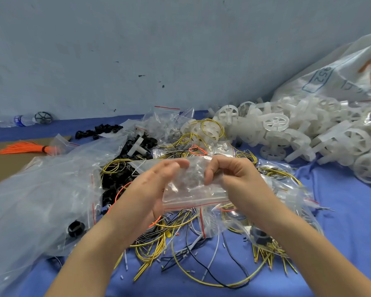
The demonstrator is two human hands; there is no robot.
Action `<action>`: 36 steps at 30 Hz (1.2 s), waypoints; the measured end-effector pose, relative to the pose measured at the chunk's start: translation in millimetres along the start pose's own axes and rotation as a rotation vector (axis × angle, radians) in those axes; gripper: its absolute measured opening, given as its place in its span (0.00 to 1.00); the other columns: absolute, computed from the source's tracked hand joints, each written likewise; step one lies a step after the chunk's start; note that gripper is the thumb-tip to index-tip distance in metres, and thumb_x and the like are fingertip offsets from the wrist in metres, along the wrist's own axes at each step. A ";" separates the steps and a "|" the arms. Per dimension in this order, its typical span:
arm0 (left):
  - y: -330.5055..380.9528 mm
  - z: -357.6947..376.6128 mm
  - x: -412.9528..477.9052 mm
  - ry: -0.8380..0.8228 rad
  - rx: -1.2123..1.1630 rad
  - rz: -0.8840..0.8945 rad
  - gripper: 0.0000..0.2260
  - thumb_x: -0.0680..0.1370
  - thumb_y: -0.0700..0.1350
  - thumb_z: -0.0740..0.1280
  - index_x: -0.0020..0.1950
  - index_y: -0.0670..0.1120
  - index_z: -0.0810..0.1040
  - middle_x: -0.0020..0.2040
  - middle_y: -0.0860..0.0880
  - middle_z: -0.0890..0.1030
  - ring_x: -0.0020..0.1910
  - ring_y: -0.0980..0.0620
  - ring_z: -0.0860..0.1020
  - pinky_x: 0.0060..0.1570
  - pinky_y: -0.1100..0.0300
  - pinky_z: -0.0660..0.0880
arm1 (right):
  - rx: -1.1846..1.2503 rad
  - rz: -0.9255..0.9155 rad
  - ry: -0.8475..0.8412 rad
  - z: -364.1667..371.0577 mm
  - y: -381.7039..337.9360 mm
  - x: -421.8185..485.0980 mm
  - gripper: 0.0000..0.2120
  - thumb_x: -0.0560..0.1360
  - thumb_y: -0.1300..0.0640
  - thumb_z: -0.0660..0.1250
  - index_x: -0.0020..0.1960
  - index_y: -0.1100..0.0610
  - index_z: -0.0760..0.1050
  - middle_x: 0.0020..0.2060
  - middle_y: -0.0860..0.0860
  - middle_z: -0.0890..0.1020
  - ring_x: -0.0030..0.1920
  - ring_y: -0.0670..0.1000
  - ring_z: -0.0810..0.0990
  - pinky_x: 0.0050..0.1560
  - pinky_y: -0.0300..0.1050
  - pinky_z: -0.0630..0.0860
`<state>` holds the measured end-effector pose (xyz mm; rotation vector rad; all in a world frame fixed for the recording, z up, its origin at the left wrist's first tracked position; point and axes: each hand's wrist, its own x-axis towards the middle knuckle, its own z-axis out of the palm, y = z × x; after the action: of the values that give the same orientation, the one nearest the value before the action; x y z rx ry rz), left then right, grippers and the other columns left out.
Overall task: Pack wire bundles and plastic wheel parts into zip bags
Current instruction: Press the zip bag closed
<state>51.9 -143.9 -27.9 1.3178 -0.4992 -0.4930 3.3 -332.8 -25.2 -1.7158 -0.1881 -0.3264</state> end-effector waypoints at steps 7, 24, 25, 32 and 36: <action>-6.2 4.5 2.4 0.076 0.210 0.296 0.16 0.74 0.42 0.71 0.59 0.57 0.79 0.45 0.47 0.85 0.42 0.54 0.82 0.42 0.65 0.77 | 0.680 0.270 -0.106 -1.7 -9.9 -0.3 0.24 0.72 0.71 0.51 0.44 0.60 0.86 0.46 0.62 0.84 0.44 0.55 0.84 0.40 0.42 0.80; 0.5 5.8 -3.7 0.245 0.430 0.422 0.12 0.75 0.55 0.69 0.52 0.49 0.73 0.47 0.46 0.83 0.44 0.50 0.82 0.42 0.63 0.78 | 0.830 0.401 -0.215 -1.6 -14.4 -2.4 0.19 0.72 0.52 0.72 0.60 0.60 0.82 0.54 0.56 0.83 0.47 0.49 0.83 0.44 0.38 0.81; -0.2 7.0 -4.3 0.267 0.445 0.427 0.12 0.74 0.55 0.69 0.51 0.51 0.73 0.45 0.45 0.83 0.43 0.48 0.81 0.41 0.61 0.78 | 0.652 0.378 -0.190 -0.4 -14.6 -2.1 0.18 0.73 0.47 0.72 0.59 0.55 0.82 0.52 0.53 0.84 0.45 0.49 0.83 0.42 0.39 0.80; -0.5 7.0 2.4 0.270 0.296 0.318 0.14 0.75 0.53 0.67 0.57 0.49 0.74 0.42 0.52 0.84 0.38 0.50 0.83 0.37 0.61 0.80 | -0.032 0.073 -0.072 9.9 -8.0 -6.2 0.14 0.75 0.49 0.71 0.60 0.47 0.78 0.36 0.45 0.85 0.36 0.41 0.81 0.37 0.31 0.74; -3.2 0.6 4.7 0.155 0.157 0.218 0.15 0.72 0.51 0.72 0.56 0.48 0.77 0.46 0.43 0.84 0.42 0.44 0.84 0.39 0.58 0.80 | -0.124 0.005 -0.031 8.7 -4.0 -5.8 0.13 0.75 0.48 0.70 0.59 0.45 0.78 0.38 0.47 0.84 0.37 0.48 0.80 0.36 0.42 0.75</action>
<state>55.1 -147.8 -30.7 1.4193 -0.5533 -0.1720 -2.5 -323.2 -24.5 -1.8440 -0.1890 -0.3134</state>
